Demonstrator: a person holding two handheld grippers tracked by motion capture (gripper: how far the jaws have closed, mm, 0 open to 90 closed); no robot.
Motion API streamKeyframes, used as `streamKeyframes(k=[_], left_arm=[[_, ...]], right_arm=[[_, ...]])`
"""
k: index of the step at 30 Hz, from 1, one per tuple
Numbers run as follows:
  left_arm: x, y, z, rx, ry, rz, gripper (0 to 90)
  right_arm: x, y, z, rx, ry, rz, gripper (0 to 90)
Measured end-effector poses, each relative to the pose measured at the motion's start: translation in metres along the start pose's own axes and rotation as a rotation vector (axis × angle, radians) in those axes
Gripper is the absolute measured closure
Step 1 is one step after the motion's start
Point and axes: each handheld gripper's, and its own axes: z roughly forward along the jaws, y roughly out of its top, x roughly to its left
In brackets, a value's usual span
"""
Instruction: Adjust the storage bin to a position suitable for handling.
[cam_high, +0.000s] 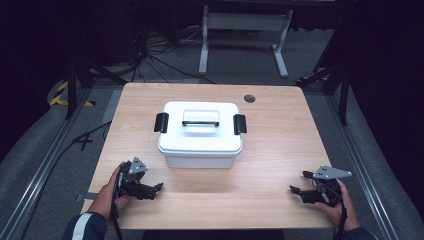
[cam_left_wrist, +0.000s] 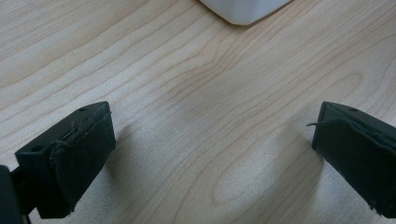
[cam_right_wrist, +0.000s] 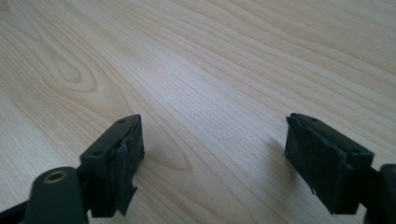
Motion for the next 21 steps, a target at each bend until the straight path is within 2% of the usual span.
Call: streamKeyframes(k=[4,8,11,15,16,18,19,21], left_arm=[[0.0022,0.0000,-0.0009,0.002,0.004,0.017,0.1],[0.0030,-0.0018,-0.0019,0.001,0.001,0.006,0.2],[0.0053,-0.0032,-0.0037,0.001,0.002,0.021,0.2],[0.0058,-0.0039,-0.0034,-0.005,-0.009,0.019,0.2],[0.0068,-0.0035,-0.0036,-0.006,-0.007,0.039,0.2],[0.0066,-0.0035,-0.0034,-0.010,-0.008,0.044,0.3],[0.0077,-0.0032,-0.0036,-0.011,-0.006,0.062,0.3],[0.0068,-0.0042,-0.0044,-0.008,-0.015,0.052,0.3]], right_arm=[[-0.0002,0.0003,0.0005,0.009,-0.007,0.009,14.8],[-0.0008,0.0008,0.0013,0.010,-0.004,0.008,13.8],[-0.0013,0.0016,0.0023,0.011,-0.003,0.004,13.3],[-0.0013,0.0018,0.0025,0.011,-0.005,0.005,13.3],[-0.0014,0.0019,0.0026,0.011,-0.006,0.005,13.3],[-0.0016,0.0019,0.0026,0.011,-0.005,0.004,13.4],[-0.0015,0.0019,0.0026,0.011,-0.005,0.004,13.4],[-0.0020,0.0022,0.0028,0.012,-0.001,0.007,13.5]])
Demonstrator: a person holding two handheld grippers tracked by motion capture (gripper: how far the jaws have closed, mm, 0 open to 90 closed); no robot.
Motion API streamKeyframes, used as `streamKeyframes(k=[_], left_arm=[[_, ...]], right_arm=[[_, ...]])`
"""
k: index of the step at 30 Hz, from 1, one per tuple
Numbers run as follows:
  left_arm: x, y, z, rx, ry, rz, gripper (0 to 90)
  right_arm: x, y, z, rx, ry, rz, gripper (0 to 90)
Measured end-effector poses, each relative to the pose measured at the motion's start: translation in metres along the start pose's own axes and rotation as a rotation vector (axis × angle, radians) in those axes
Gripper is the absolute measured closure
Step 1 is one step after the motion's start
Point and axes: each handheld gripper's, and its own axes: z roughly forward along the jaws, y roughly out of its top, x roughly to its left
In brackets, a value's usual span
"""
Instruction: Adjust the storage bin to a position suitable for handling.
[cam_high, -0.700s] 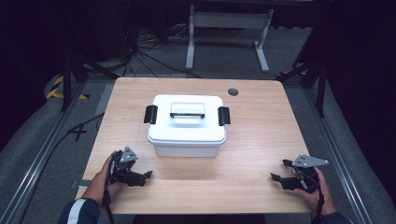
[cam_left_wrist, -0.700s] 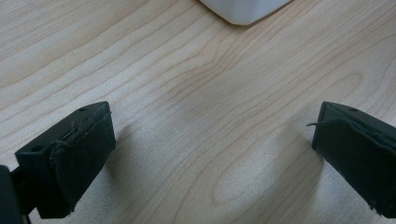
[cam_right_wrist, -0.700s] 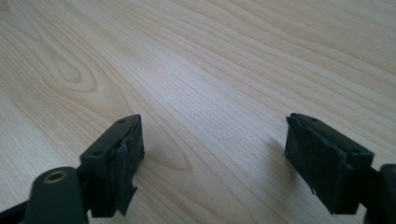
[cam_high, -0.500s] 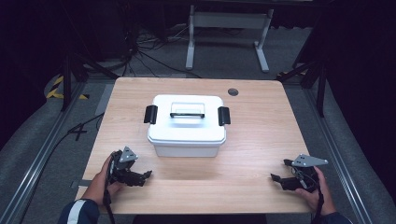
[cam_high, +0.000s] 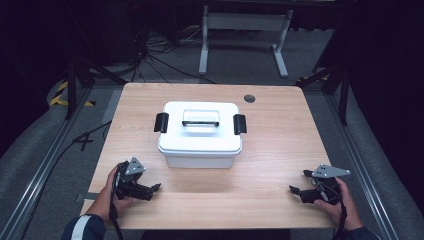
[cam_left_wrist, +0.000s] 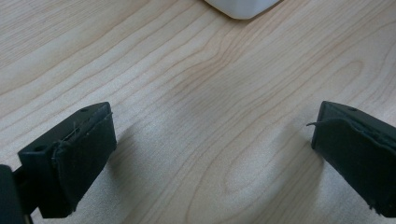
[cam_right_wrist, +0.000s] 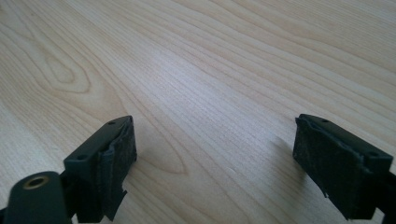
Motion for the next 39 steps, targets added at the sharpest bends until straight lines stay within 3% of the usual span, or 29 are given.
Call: streamKeyframes(k=[3,5,15,18,20,26,36,39], left_arm=[[0.003,-0.002,-0.003,0.010,-0.028,0.025,0.4],[0.004,-0.003,-0.003,0.012,-0.042,0.021,0.3],[0.004,-0.003,-0.003,0.011,-0.041,0.018,0.3],[0.004,-0.003,-0.003,0.012,-0.042,0.021,0.4],[0.004,-0.003,-0.003,0.012,-0.041,0.019,0.4],[0.003,-0.003,-0.003,0.010,-0.038,0.015,0.3],[0.003,-0.003,-0.003,0.011,-0.038,0.014,0.3],[0.003,-0.003,-0.003,0.010,-0.038,0.014,0.3]], right_arm=[[-0.003,0.002,0.002,-0.003,-0.034,0.042,15.1],[-0.004,0.002,0.002,-0.002,-0.044,0.038,14.9],[-0.009,0.003,0.000,0.020,0.020,-0.012,16.0],[-0.014,0.006,-0.003,0.029,0.048,-0.016,29.0],[-0.017,0.010,-0.004,0.029,0.056,-0.009,26.1],[-0.018,0.033,-0.012,0.029,0.043,-0.064,28.2],[-0.007,0.085,-0.025,0.025,0.035,-0.203,31.3],[-0.003,0.100,-0.026,0.000,0.020,-0.255,35.3]])
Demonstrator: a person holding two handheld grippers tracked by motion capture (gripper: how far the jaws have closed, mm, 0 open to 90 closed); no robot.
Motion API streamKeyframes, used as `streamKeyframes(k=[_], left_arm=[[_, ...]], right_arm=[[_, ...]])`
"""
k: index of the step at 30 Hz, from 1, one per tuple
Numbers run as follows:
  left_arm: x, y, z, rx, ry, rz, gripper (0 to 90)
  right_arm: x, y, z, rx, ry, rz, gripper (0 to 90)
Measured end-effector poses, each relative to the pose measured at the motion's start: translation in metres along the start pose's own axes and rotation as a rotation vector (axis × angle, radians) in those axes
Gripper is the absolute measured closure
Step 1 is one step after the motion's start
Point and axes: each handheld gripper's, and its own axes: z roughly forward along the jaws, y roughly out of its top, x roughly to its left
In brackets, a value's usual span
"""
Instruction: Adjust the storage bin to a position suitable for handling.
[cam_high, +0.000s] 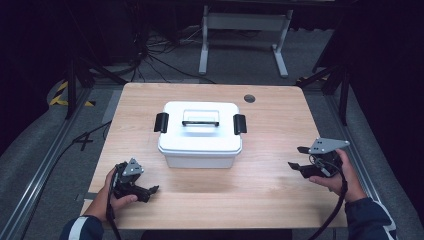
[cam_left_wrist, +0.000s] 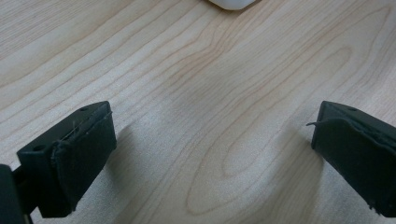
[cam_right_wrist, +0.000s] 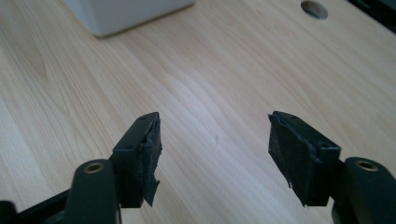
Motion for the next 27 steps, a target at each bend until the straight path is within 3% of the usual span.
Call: streamKeyframes(k=[8,14,27], left_arm=[[0.000,0.000,0.000,0.000,0.000,0.000,0.4],[0.000,0.000,0.000,0.001,0.001,-0.002,0.4],[0.000,0.000,0.000,0.001,0.001,-0.003,0.3]], right_arm=[[0.002,0.046,-0.004,0.007,0.027,-0.074,36.0],[0.005,0.077,-0.003,0.033,0.017,-0.136,36.5],[0.018,0.131,0.002,0.053,0.041,-0.263,39.1]])
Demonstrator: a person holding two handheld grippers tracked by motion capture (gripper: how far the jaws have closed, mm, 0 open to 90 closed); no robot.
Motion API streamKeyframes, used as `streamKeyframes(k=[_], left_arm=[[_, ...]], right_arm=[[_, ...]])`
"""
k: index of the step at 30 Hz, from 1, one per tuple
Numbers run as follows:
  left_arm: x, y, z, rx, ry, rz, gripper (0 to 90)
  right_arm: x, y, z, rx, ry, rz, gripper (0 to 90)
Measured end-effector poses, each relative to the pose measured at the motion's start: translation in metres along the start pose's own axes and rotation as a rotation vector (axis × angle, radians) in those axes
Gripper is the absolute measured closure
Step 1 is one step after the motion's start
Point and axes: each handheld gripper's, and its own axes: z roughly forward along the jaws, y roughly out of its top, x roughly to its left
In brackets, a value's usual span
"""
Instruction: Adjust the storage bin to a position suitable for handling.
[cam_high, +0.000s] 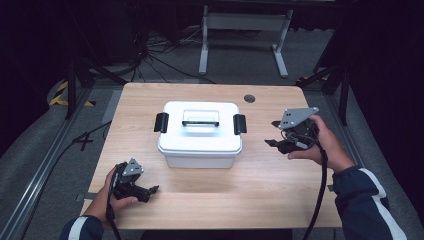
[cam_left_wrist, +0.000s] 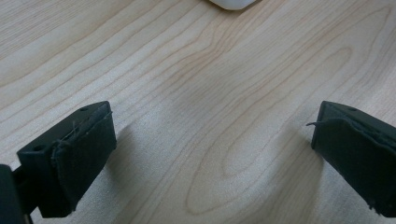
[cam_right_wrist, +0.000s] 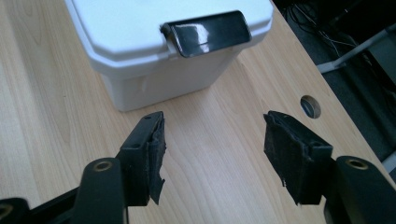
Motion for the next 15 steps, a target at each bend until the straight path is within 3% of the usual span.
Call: streamKeyframes(k=[15], left_arm=[[0.000,0.000,0.000,0.000,0.005,-0.001,0.4]], right_arm=[[0.003,0.055,0.015,0.032,0.021,-0.110,42.1]])
